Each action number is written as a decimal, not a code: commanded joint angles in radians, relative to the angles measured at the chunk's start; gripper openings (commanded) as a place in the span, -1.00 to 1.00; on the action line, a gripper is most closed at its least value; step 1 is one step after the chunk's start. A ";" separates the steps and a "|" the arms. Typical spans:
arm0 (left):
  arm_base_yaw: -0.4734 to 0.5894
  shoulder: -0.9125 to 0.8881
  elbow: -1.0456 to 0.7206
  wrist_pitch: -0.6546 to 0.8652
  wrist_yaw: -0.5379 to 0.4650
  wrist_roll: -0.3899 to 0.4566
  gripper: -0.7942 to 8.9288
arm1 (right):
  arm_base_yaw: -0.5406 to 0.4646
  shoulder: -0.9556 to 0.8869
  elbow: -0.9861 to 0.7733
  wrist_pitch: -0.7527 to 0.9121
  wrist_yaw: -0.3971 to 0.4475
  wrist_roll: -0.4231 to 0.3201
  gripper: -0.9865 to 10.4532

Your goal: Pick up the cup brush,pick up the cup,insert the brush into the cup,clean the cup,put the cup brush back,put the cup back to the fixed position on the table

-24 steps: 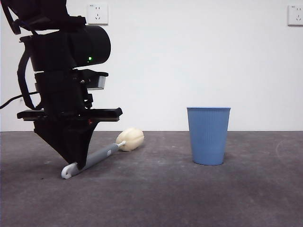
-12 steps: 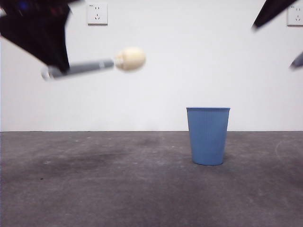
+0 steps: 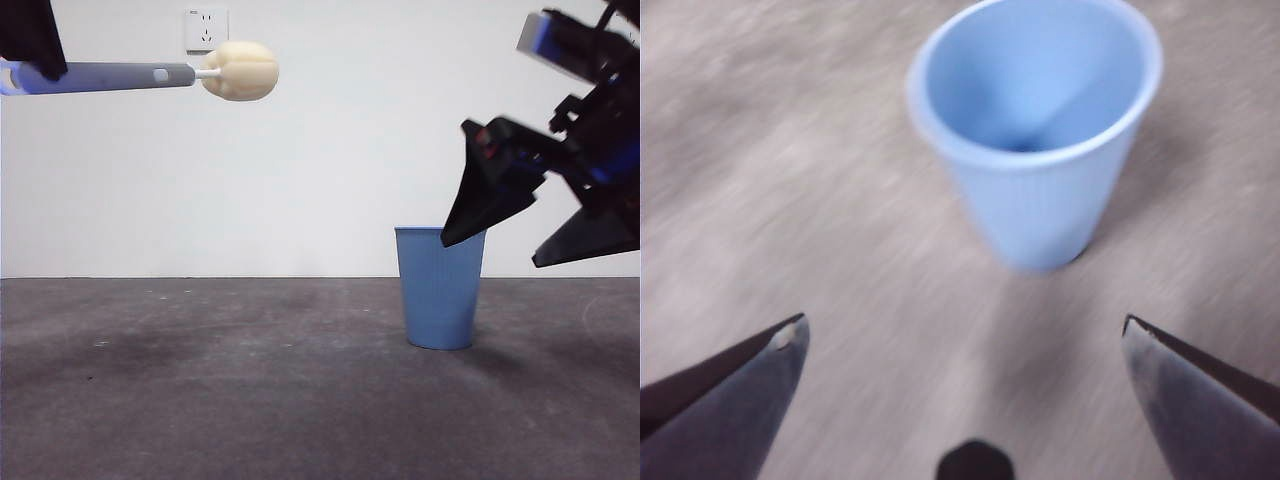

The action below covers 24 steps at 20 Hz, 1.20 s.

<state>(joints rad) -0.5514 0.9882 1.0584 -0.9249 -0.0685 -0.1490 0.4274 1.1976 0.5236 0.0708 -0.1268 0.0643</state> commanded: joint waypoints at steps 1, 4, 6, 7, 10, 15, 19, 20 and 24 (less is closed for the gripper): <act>0.002 -0.005 -0.004 0.000 0.000 0.016 -0.85 | -0.002 0.078 -0.010 0.093 0.006 -0.005 0.22; 0.002 -0.005 -0.003 0.003 0.000 0.016 -0.85 | -0.001 0.190 -0.010 0.214 0.003 -0.013 0.22; 0.002 -0.005 -0.004 -0.001 0.000 0.015 -0.85 | -0.002 0.259 -0.010 0.294 0.006 -0.014 0.22; 0.002 -0.005 -0.004 -0.005 0.000 0.015 -0.85 | -0.004 0.286 -0.010 0.335 0.006 -0.019 0.22; 0.002 -0.005 -0.004 -0.013 0.000 0.014 -0.85 | -0.008 0.353 -0.010 0.442 0.006 -0.029 0.22; 0.001 -0.005 -0.003 -0.015 0.007 0.010 -0.85 | -0.014 0.459 -0.010 0.607 0.028 -0.048 0.22; 0.001 -0.005 -0.003 -0.015 0.025 -0.002 -0.85 | -0.015 0.518 -0.010 0.737 0.044 -0.056 0.22; 0.001 -0.005 -0.004 -0.015 0.025 -0.002 -0.85 | -0.015 0.534 -0.010 0.750 0.052 -0.062 0.22; 0.001 -0.005 -0.004 -0.023 0.025 -0.005 -0.85 | -0.016 0.606 -0.008 0.874 0.055 -0.063 0.17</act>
<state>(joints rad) -0.5514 0.9863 1.0584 -0.9497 -0.0448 -0.1501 0.4122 1.7950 0.5217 0.9344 -0.0753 0.0071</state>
